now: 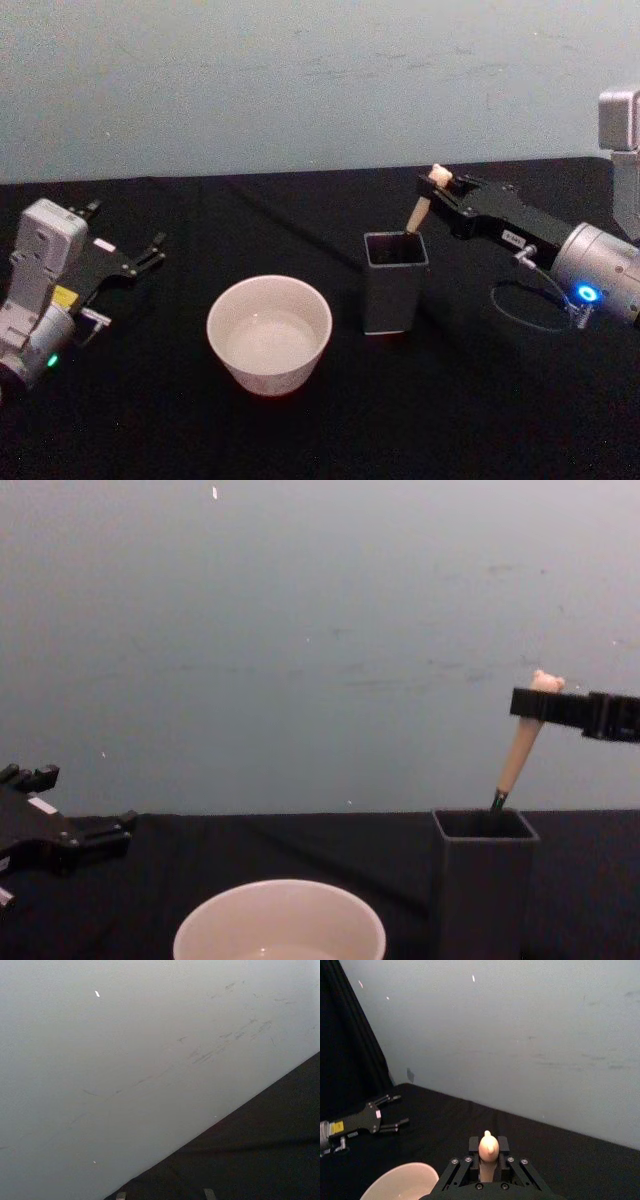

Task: Pick up the stirring spoon with one hand, stir inside the cup, then place it back in its original position.

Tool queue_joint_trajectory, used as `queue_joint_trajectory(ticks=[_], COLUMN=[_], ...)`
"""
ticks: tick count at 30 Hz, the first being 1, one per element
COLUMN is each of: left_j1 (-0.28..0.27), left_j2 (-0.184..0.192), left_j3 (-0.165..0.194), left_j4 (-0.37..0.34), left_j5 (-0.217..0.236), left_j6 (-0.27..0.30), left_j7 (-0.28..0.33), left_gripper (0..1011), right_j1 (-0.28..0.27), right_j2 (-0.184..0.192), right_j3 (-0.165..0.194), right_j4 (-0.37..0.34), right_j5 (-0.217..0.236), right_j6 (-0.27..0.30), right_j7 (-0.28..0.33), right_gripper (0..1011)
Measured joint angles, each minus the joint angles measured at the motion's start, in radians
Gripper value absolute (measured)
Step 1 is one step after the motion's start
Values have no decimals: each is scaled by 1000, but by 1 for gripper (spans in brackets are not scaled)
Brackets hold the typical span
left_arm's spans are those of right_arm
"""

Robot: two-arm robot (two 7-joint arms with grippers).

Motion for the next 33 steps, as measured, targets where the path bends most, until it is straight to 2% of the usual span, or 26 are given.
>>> queue_joint_trajectory(ticks=[15,33], left_j1=[0,0], left_j2=[0,0], left_j3=[0,0], left_j4=[0,0], left_j5=[0,0], left_j6=[0,0], left_j7=[0,0], left_gripper=[1001,1001], right_j1=[-4,2], right_j2=[-13,-46], right_j3=[-26,-37], right_j4=[30,81], right_j5=[-25,-63], right_j6=[51,73], right_j7=[-14,-32], right_gripper=[214,215])
